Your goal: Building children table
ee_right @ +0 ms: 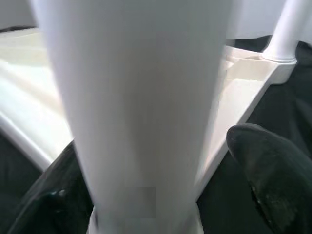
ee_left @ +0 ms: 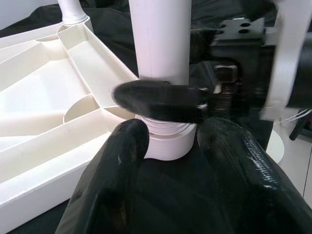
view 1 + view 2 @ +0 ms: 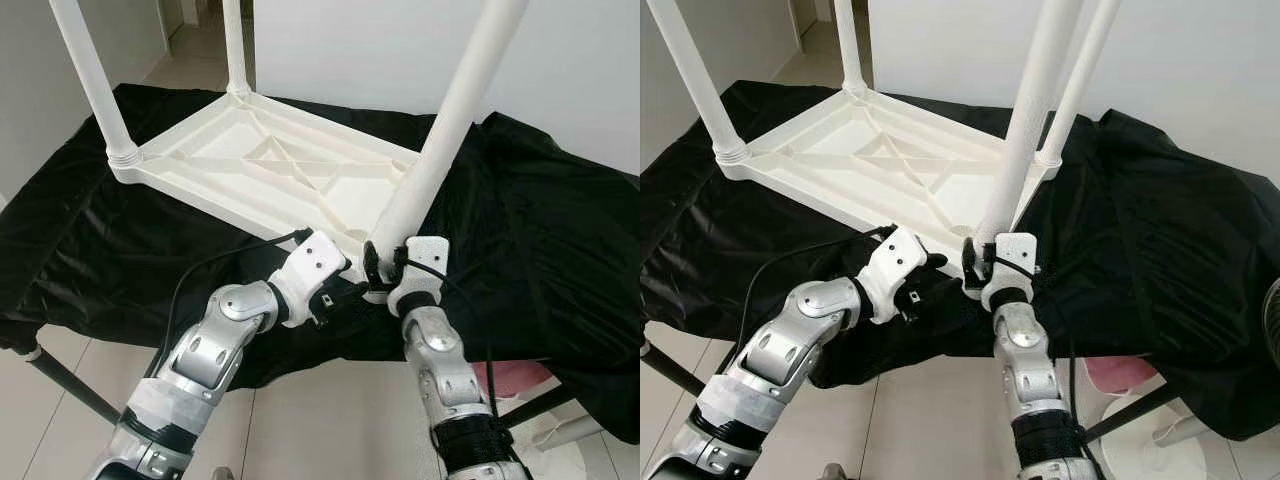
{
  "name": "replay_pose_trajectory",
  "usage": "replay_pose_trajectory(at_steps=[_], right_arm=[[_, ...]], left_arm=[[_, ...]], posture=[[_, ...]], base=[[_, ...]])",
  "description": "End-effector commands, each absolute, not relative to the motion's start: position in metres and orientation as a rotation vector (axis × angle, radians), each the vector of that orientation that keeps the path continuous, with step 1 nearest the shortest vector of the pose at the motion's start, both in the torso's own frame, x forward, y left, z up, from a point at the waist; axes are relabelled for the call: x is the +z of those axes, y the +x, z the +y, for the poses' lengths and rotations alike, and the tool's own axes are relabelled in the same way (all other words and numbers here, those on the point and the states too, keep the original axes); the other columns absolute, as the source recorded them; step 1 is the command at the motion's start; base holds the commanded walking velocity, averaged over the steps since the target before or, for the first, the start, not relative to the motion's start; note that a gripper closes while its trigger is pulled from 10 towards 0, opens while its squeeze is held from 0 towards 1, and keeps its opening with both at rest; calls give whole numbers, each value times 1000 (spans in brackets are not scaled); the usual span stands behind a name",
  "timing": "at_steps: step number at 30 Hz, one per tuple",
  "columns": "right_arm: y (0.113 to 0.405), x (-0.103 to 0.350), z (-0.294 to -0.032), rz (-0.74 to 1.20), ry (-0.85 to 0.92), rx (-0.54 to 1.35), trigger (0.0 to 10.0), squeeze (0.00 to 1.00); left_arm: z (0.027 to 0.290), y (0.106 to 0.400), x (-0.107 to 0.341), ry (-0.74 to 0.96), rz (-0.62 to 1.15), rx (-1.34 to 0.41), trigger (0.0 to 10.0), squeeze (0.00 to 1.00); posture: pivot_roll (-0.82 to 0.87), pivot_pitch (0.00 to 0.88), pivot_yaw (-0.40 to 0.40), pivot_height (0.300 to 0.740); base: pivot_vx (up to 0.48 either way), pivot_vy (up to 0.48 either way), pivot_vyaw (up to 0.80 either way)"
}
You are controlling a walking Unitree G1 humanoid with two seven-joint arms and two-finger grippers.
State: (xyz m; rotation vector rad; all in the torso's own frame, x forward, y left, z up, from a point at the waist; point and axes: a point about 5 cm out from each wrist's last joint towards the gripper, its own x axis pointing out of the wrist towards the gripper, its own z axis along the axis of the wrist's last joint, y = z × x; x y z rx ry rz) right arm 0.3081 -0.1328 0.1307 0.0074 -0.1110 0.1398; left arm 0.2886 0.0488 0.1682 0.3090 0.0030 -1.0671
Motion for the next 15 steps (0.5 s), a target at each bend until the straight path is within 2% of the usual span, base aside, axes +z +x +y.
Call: replay_pose_trajectory(at_steps=[1, 2, 7, 15], right_arm=[[306, 128, -137, -110, 24, 147, 10000, 702], [306, 127, -139, -111, 21, 184, 10000, 0], [307, 128, -143, -114, 15, 249, 10000, 0], [324, 131, -150, -73, -65, 533, 10000, 0]], left_arm=[[47, 287, 167, 312, 6, -1070, 10000, 0], [46, 286, 167, 312, 6, -1074, 10000, 0], [45, 285, 167, 312, 6, -1083, 10000, 0], [44, 285, 165, 325, 15, -1105, 10000, 0]], posture=[[19, 33, -80, 740], [17, 29, -78, 740], [17, 29, -78, 740], [11, 16, -64, 740]], base=[[0, 0, 0], [0, 0, 0], [0, 0, 0], [0, 0, 0]])
